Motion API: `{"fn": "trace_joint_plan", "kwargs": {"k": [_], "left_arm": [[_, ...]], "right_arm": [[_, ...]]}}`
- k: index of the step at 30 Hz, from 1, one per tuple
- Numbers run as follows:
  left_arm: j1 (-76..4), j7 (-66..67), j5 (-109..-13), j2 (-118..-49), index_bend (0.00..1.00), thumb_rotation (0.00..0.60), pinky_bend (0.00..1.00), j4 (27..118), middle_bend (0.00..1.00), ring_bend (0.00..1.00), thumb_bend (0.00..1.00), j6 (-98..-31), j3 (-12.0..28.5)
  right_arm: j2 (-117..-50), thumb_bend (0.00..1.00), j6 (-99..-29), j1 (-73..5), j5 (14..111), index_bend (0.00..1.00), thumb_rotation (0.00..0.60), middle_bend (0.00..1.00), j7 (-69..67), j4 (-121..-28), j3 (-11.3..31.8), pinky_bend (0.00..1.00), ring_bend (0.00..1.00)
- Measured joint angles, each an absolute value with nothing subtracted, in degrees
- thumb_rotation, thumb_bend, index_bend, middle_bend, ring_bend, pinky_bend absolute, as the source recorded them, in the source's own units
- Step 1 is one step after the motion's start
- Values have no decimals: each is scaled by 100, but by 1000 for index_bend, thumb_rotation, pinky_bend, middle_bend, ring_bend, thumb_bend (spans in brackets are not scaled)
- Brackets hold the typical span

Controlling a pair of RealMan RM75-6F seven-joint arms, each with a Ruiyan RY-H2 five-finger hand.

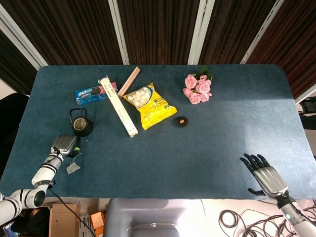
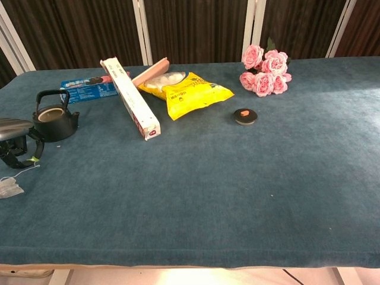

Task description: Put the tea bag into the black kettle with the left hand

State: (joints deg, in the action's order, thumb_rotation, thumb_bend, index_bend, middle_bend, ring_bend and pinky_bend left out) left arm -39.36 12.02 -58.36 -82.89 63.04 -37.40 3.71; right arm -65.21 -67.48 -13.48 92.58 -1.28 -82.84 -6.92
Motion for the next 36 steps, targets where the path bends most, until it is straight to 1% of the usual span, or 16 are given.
{"fn": "trace_joint_plan", "kwargs": {"k": [4, 8, 12, 19, 24, 27, 32, 36], "left_arm": [[-3931, 1189, -5856, -8289, 622, 600, 1000, 6287, 996, 945, 432, -3731, 359], [-3928, 1171, -5874, -8273, 643, 600, 1000, 6294, 996, 945, 476, -3724, 356], [-3917, 1153, -5927, -8248, 653, 600, 1000, 6327, 996, 945, 484, -3774, 356], [-3864, 1039, -6144, -8140, 670, 600, 1000, 6503, 996, 945, 485, -4006, 386], [-3818, 961, -6311, -8056, 688, 600, 1000, 6603, 996, 945, 525, -4197, 408], [-3796, 966, -6375, -7998, 689, 600, 1000, 6681, 996, 945, 531, -4276, 409], [-3768, 942, -6506, -7854, 689, 600, 1000, 6944, 996, 945, 533, -4465, 443], [-3749, 898, -6627, -7629, 689, 600, 1000, 7285, 996, 945, 529, -4746, 553]], "right_arm": [[-6518, 107, -6750, -1347, 9260, 0, 600, 0, -130, -8284, -691, 0, 0], [-6519, 107, -6744, -1348, 9259, 0, 600, 0, -119, -8288, -693, 0, 0], [-6521, 107, -6737, -1350, 9256, 0, 600, 0, -111, -8291, -691, 0, 0], [-6517, 107, -6720, -1357, 9252, 0, 600, 0, -107, -8302, -693, 0, 0], [-6512, 107, -6725, -1355, 9259, 0, 600, 0, -107, -8307, -697, 0, 0], [-6509, 107, -6724, -1355, 9258, 0, 600, 0, -109, -8310, -697, 0, 0], [-6512, 107, -6705, -1361, 9245, 0, 600, 0, -110, -8309, -695, 0, 0], [-6511, 108, -6693, -1375, 9249, 0, 600, 0, -117, -8320, -689, 0, 0]]}}
